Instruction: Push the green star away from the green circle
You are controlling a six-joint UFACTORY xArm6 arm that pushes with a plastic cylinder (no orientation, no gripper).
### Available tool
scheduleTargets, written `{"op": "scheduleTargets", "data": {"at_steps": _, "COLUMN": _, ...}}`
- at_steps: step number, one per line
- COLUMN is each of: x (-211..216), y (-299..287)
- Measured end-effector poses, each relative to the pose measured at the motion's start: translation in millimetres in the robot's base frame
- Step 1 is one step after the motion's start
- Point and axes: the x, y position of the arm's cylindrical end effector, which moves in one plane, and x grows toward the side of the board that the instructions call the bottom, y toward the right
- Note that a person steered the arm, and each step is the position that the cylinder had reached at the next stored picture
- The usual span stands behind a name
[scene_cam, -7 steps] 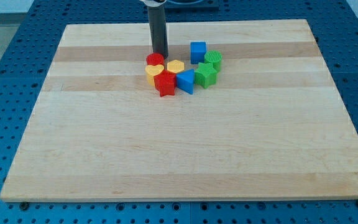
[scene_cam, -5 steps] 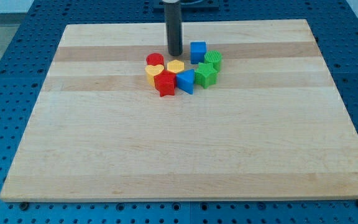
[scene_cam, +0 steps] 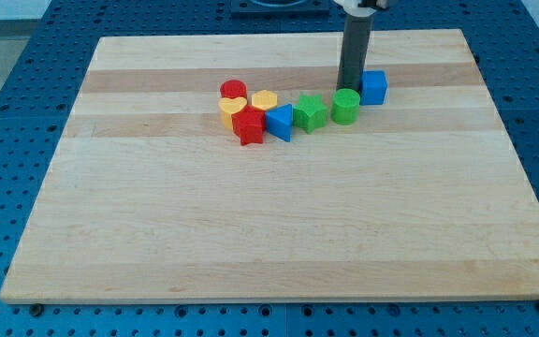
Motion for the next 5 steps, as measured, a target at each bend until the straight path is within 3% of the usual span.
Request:
{"op": "scheduleTargets", "data": {"at_steps": 3, "x": -0.7, "y": -62.8}}
{"op": "scheduleTargets", "data": {"at_steps": 5, "x": 39.6, "y": -64.4}}
